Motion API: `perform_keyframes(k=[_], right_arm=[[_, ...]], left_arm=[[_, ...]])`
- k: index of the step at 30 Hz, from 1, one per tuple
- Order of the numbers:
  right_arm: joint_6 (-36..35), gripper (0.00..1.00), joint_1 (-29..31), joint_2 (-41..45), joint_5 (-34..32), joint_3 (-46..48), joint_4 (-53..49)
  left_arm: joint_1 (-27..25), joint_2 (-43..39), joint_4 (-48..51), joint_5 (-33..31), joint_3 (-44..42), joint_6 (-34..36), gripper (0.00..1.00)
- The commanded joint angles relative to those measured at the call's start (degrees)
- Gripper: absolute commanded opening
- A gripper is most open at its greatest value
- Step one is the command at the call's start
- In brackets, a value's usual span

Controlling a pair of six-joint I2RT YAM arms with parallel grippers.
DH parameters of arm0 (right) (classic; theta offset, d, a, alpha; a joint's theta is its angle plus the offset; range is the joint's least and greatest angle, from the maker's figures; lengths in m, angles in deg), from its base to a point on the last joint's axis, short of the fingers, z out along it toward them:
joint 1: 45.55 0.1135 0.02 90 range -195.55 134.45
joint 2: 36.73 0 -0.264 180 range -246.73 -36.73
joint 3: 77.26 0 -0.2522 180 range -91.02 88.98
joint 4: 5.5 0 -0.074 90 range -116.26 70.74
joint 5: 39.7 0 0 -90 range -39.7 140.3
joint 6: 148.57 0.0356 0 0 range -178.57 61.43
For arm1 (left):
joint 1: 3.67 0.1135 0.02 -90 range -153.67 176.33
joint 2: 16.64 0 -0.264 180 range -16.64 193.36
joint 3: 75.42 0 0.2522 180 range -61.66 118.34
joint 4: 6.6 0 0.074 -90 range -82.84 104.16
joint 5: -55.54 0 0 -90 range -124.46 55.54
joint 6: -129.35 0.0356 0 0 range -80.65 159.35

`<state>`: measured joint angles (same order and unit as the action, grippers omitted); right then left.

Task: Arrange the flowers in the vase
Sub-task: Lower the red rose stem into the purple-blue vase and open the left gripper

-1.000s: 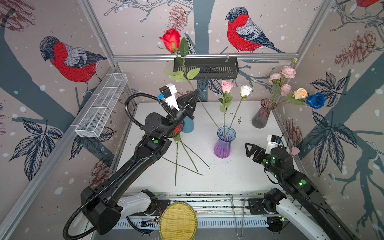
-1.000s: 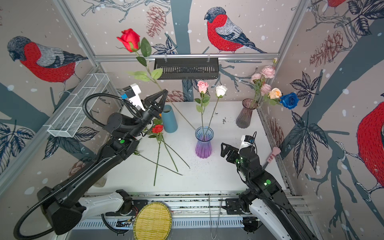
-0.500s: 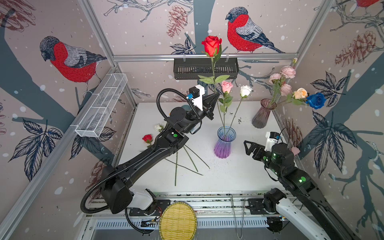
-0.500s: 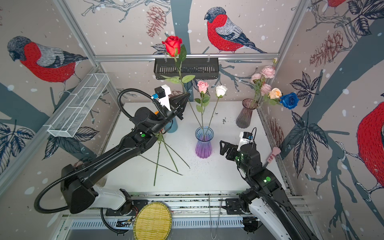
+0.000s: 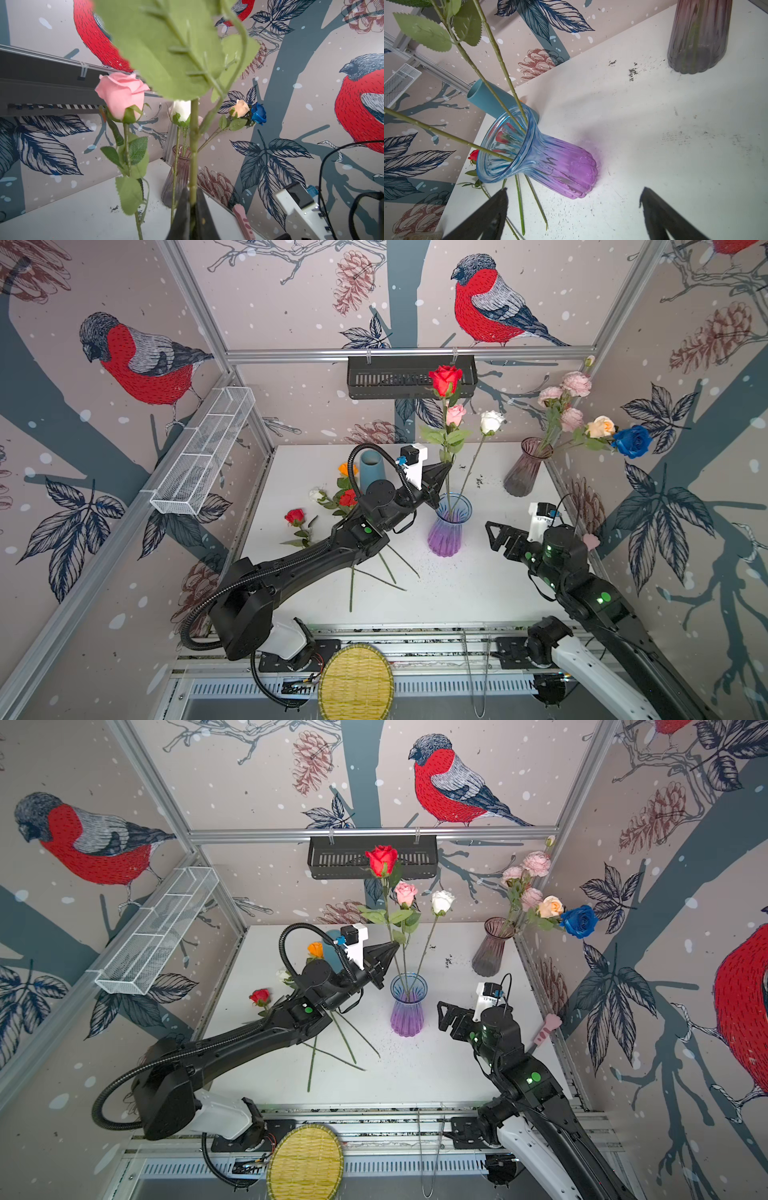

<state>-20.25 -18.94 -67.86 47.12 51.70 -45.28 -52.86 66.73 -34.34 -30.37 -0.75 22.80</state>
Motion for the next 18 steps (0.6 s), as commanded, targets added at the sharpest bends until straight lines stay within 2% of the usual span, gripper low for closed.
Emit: perform_keyframes(k=[1, 2, 3, 6, 12, 18], right_arm=[[-0.84, 0.99, -0.03, 0.44, 0.49, 0.19, 1.44], [-0.80, 0.99, -0.05, 0.54, 0.40, 0.27, 1.44], [-0.75, 0.99, -0.05, 0.70, 0.47, 0.25, 1.26], [-0.71, 0.99, -0.06, 1.13, 0.47, 0.27, 0.93], [-1.63, 0.99, -0.06, 0.53, 1.64, 0.14, 1.41], [-8.74, 1.00, 0.19, -3.79, 2.95, -4.47, 1.16]], left_arm=[[-0.03, -0.20, -0.92, -1.30, 0.61, -2.33, 0.56], [-0.03, -0.67, 1.40, -2.34, 0.75, -2.29, 0.80], [-0.03, -1.49, 3.98, -3.88, 0.64, -2.29, 0.97], [-0.03, -5.50, 10.12, -8.94, -2.35, -2.42, 0.98], [-0.03, -20.03, 14.80, -14.85, -18.09, -6.97, 0.98], [-0.03, -36.37, 29.55, -19.23, -23.90, -7.02, 0.98]])
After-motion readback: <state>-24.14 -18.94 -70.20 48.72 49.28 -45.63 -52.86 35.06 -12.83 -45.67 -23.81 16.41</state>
